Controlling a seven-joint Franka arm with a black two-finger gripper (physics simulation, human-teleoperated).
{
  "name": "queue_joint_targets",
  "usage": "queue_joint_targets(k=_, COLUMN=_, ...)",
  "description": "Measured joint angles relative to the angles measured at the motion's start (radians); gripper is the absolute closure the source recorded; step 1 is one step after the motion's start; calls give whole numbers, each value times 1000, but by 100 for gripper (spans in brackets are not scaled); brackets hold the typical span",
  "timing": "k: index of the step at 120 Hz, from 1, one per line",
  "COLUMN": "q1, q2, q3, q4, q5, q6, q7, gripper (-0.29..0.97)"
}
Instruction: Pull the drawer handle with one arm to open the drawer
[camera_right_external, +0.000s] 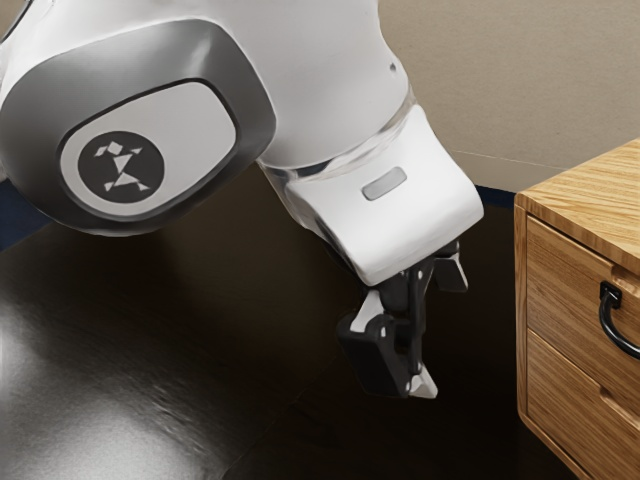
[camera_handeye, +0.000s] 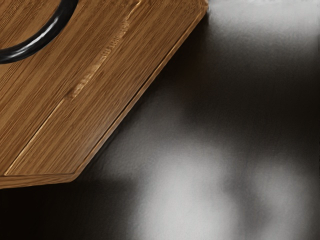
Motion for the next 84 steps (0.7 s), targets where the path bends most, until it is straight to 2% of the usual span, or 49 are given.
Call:
queue_joint_targets(k=48, q1=6, q2=16, q3=-114, q4=-11, q5=138, q6=106, q7=82, gripper=0)
queue_joint_targets(k=84, q1=3, q2=37, q3=-190, q4=-8, q5=181, q6=146, q7=99, gripper=0)
